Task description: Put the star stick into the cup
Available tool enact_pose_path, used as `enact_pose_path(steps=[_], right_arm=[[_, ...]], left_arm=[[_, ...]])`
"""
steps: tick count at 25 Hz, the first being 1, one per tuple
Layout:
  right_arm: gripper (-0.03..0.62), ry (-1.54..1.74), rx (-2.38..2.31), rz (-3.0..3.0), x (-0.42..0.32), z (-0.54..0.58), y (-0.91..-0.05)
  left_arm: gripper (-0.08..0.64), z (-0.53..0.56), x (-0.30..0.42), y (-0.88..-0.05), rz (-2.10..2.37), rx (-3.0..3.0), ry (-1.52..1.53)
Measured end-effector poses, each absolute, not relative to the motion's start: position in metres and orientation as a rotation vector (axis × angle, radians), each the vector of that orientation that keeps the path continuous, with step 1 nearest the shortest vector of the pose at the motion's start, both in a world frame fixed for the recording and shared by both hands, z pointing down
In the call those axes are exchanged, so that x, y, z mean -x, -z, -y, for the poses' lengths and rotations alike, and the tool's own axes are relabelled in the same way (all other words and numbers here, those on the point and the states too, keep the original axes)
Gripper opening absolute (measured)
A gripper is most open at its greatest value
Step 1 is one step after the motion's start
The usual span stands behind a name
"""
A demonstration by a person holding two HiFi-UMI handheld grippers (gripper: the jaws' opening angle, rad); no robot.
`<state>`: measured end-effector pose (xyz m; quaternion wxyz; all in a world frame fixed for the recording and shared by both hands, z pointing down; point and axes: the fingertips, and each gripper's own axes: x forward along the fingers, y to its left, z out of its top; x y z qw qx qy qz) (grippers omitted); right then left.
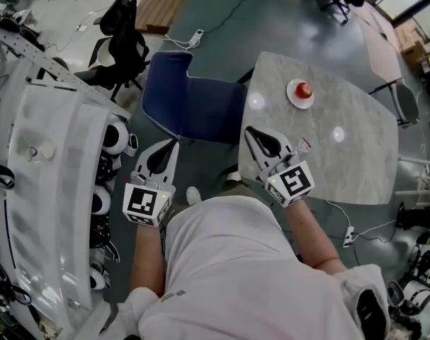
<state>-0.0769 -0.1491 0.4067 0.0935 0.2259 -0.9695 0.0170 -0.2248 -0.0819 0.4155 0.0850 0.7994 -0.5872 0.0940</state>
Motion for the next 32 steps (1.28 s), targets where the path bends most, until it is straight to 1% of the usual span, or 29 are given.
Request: enact_pose_path(steps=[7, 15, 23, 32], right_arm=[[0.011, -0.056, -0.507, 2.918, 0.12, 0.128, -0.402], [0.011, -0.053, -0.385, 2.964, 0.15, 0.106, -0.395], [0.011, -0.058, -0.335, 2.963, 0.154, 0.097, -0.397], [0.011, -0.06, -0.31, 2.947, 0.147, 0.091, -0.403]], left_arm=[[0.002, 0.067, 0.25, -0.406, 1.828, -2.337, -0.237], [0.002, 0.06, 0.256, -0.4, 1.859, -2.334, -0.229], [0.002, 0.058, 0.254, -0.399, 1.863, -2.34, -0.225], [0.002, 0.064, 0.237, -0.408, 1.817, -2.355, -0.243]])
